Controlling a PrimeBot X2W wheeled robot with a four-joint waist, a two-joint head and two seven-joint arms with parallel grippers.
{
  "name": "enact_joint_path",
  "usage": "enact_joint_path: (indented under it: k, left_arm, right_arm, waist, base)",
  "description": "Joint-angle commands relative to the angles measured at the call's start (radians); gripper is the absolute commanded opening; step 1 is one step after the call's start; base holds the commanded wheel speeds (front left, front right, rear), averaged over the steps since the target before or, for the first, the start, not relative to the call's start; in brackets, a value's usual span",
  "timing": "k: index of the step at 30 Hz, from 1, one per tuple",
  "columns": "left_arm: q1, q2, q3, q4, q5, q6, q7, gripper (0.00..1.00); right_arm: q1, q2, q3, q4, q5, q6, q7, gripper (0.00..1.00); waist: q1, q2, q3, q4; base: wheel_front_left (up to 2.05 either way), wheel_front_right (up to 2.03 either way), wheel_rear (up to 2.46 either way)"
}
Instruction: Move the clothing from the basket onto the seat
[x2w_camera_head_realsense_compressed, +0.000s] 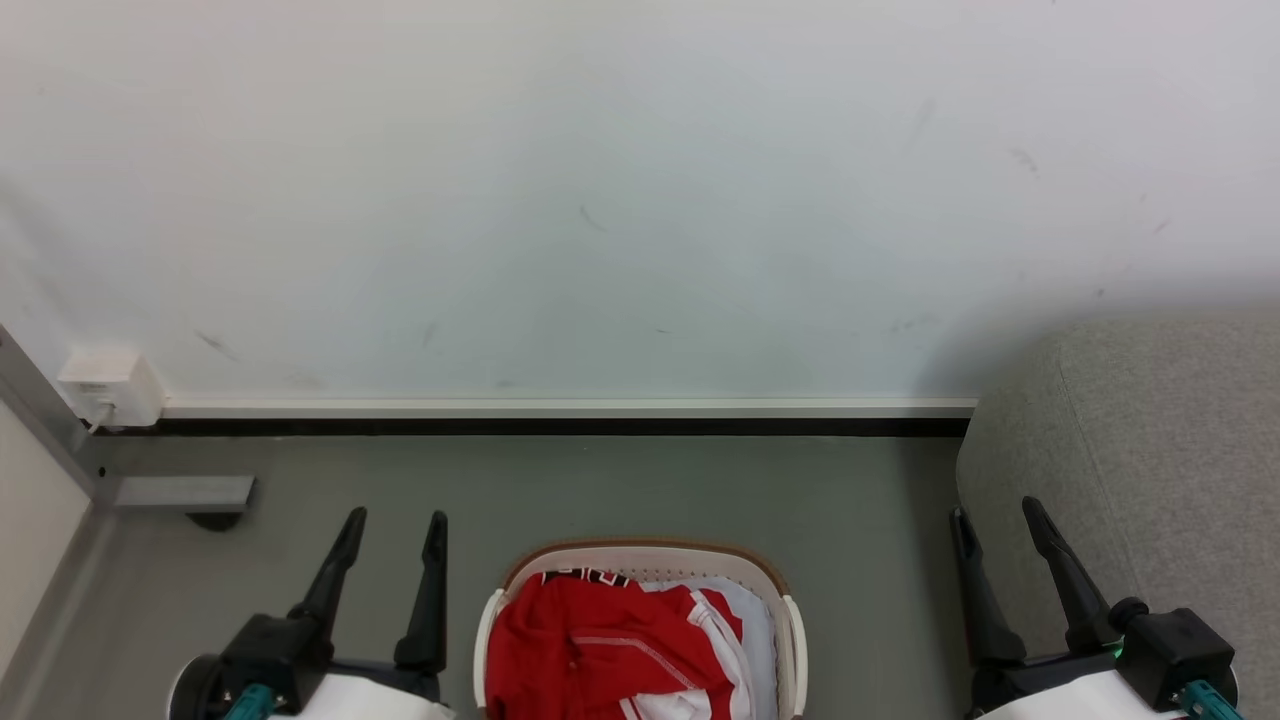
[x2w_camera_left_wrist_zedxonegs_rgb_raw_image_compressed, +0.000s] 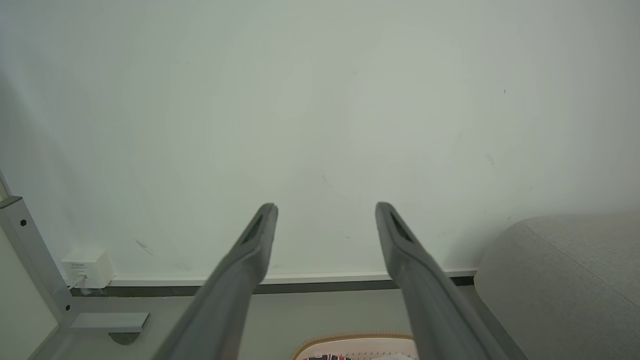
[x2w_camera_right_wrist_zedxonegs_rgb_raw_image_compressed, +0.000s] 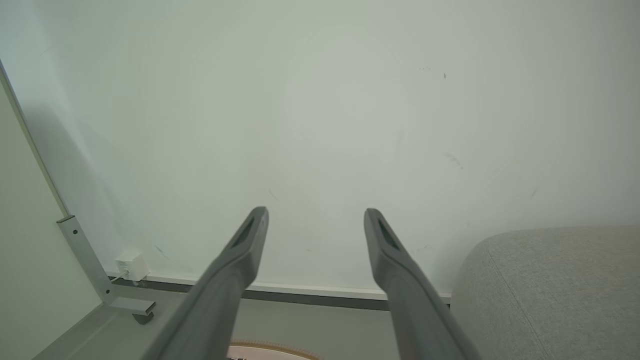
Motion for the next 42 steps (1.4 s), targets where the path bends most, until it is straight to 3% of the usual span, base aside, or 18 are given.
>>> enact_joint_path:
  k: [1,13,27,35,42]
  left_arm:
    - [-0.006,0.007,0.004,-0.002,-0.002,-0.001,-0.001,1.0]
    - [-0.032,0.007,0.015,-0.014,-0.025,-0.01,-0.001,1.0]
    - [-0.176,0.007,0.014,0.023,-0.039,-0.033,-0.001,1.0]
    - [-0.291,0.036,0.018,0.158,-0.063,-0.037,-0.001,1.0]
    - [-0.407,0.098,-0.033,0.353,-0.132,-0.037,-0.001,1.0]
  right_arm:
    - [-0.015,0.0,-0.002,-0.002,0.009,-0.002,-0.003,1.0]
    - [-0.047,-0.001,-0.006,-0.022,0.021,-0.002,-0.003,1.0]
    - [-0.173,0.0,-0.027,-0.085,-0.005,-0.002,-0.002,1.0]
    - [-0.239,-0.001,0.005,-0.14,0.001,-0.002,-0.002,1.0]
    - [-0.29,0.0,0.035,-0.204,0.02,-0.002,-0.002,1.0]
  waist:
    - [0.0,-0.0001,0.001,0.0]
    - [0.0,-0.0001,0.056,-0.03]
    - [0.0,-0.0001,0.265,-0.116]
    - [0.0,-0.0001,0.4,-0.187]
    - [0.0,-0.0001,0.508,-0.254]
  base:
    - [0.0,0.0,0.0]
    - [0.0,0.0,0.0]
    - [0.0,0.0,0.0]
    - [0.0,0.0,0.0]
    - [0.0,0.0,0.0]
